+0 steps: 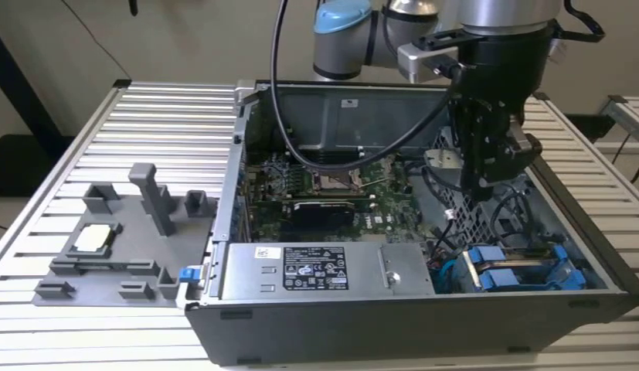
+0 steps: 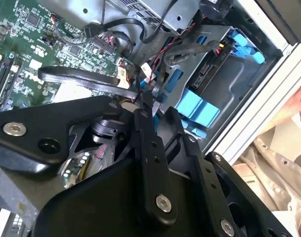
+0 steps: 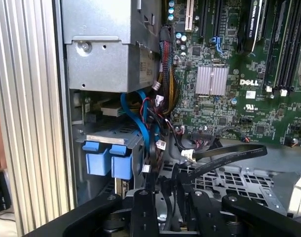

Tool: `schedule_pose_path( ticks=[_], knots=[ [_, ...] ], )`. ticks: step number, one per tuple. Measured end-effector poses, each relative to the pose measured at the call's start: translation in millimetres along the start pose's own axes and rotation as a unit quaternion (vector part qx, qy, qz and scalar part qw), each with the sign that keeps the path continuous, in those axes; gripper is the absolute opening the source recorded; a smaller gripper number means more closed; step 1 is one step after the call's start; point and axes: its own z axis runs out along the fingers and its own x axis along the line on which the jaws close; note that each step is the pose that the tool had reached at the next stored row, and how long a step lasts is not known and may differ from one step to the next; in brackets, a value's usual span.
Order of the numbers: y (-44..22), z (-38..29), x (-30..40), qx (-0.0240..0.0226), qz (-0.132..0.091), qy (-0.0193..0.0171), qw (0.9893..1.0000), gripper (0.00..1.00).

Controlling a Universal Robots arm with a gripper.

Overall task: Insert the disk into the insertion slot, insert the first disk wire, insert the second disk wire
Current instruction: 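Insert the second disk wire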

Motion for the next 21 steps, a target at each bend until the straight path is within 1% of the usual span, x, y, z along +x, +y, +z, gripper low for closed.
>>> schedule_pose_path(
  ticks=[4, 5, 8, 9, 10, 15, 18, 21],
  knots=[
    [0.1, 0.2, 0.0, 0.0009, -0.004, -0.0009, 1.0, 0.3],
    [0.1, 0.2, 0.1, 0.001, -0.004, -0.001, 1.0, 0.22],
    [0.1, 0.2, 0.3, 0.0012, -0.005, -0.0011, 1.0, 0.22],
    [0.2, 0.2, 0.4, 0.0012, -0.005, -0.0011, 1.0, 0.2],
    [0.2, 0.2, 0.4, 0.0012, -0.005, -0.0011, 1.0, 0.16],
    [0.2, 0.5, 1.6, 0.0012, -0.005, -0.0011, 1.0, 0.16],
    [-0.9, 1.4, 5.0, 0.0009, -0.005, -0.001, 1.0, 0.16],
    [-5.3, 3.6, 11.6, -0.0027, -0.006, -0.0014, 1.0, 0.16]
  ],
)
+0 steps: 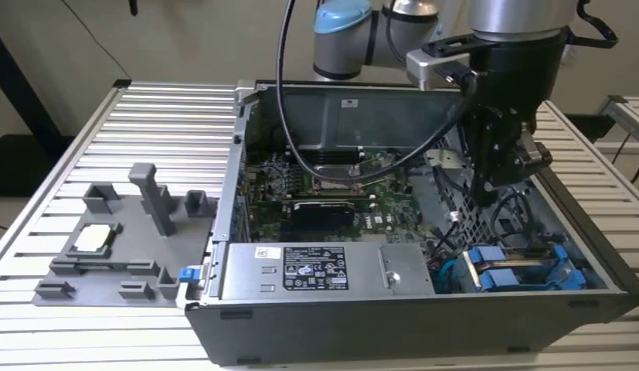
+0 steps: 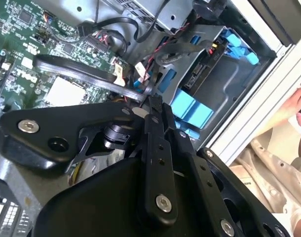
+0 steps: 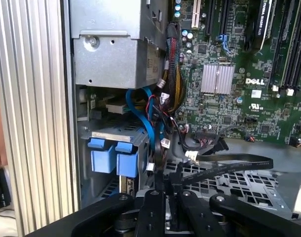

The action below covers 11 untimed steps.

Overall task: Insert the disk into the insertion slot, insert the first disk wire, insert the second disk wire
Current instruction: 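Insert the second disk wire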

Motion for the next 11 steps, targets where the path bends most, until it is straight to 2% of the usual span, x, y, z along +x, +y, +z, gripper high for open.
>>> schedule_pose_path(
  ticks=[11],
  knots=[
    [-19.7, 8.4, 24.2, -0.0181, -0.004, -0.0016, 0.9998, 0.16]
  ],
)
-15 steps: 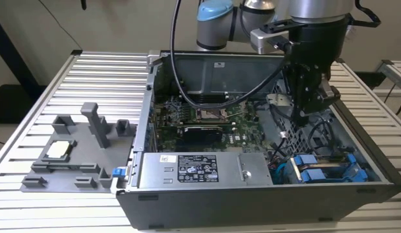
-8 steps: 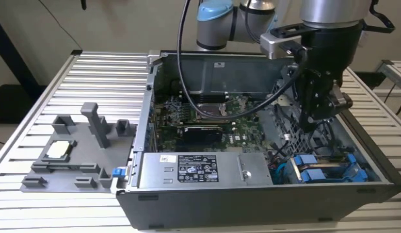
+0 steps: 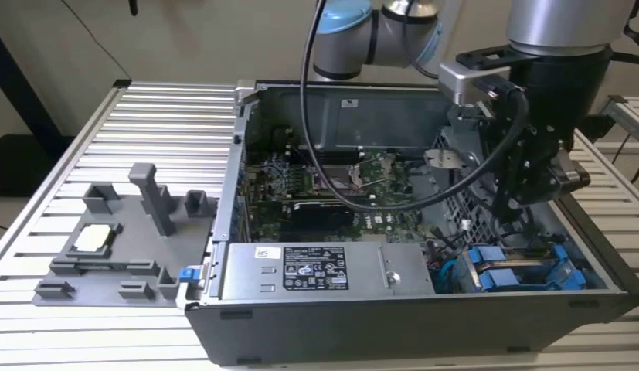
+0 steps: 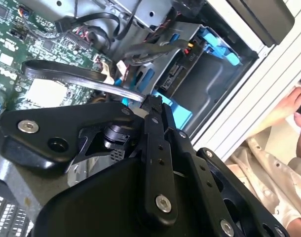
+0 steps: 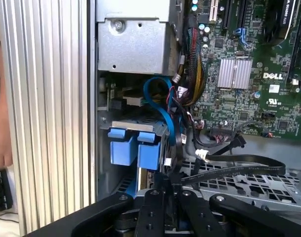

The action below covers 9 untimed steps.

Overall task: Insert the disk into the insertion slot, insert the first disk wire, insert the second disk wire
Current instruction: 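Insert the second disk wire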

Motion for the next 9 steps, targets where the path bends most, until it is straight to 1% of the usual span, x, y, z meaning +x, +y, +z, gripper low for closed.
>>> schedule_pose_path(
  ticks=[9],
  knots=[
    [-14.2, 6.3, 21.1, -0.0161, -0.003, -0.0014, 0.9999, 0.16]
  ],
)
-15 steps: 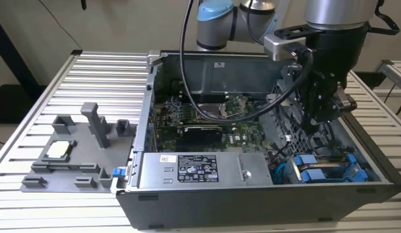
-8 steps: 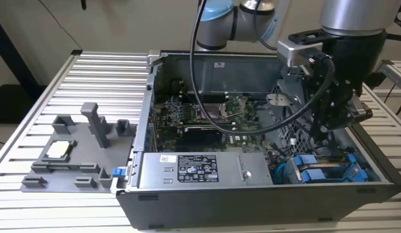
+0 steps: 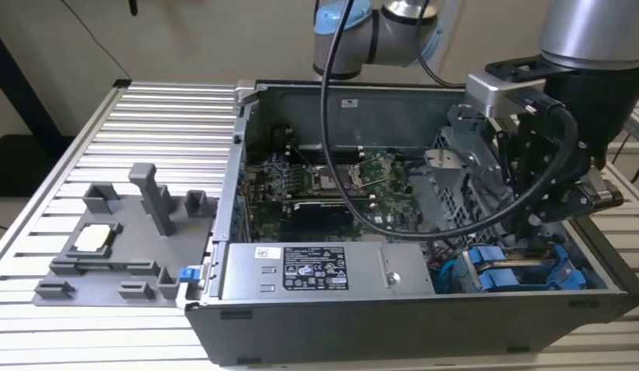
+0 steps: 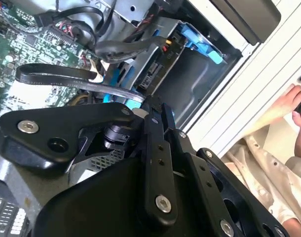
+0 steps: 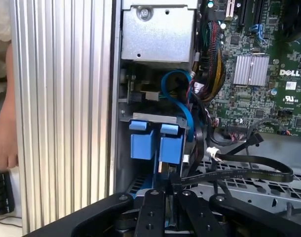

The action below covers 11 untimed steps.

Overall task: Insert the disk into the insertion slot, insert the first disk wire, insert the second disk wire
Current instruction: 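Insert the second disk wire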

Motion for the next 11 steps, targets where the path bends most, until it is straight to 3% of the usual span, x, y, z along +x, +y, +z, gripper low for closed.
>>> schedule_pose_path(
  ticks=[7, 11],
  knots=[
    [-8.8, 4.4, 17.4, -0.012, -0.002, -0.001, 0.9999, 0.16],
    [-9.7, 5.2, 21.1, -0.0136, -0.003, -0.0011, 0.9999, 0.16]
  ],
)
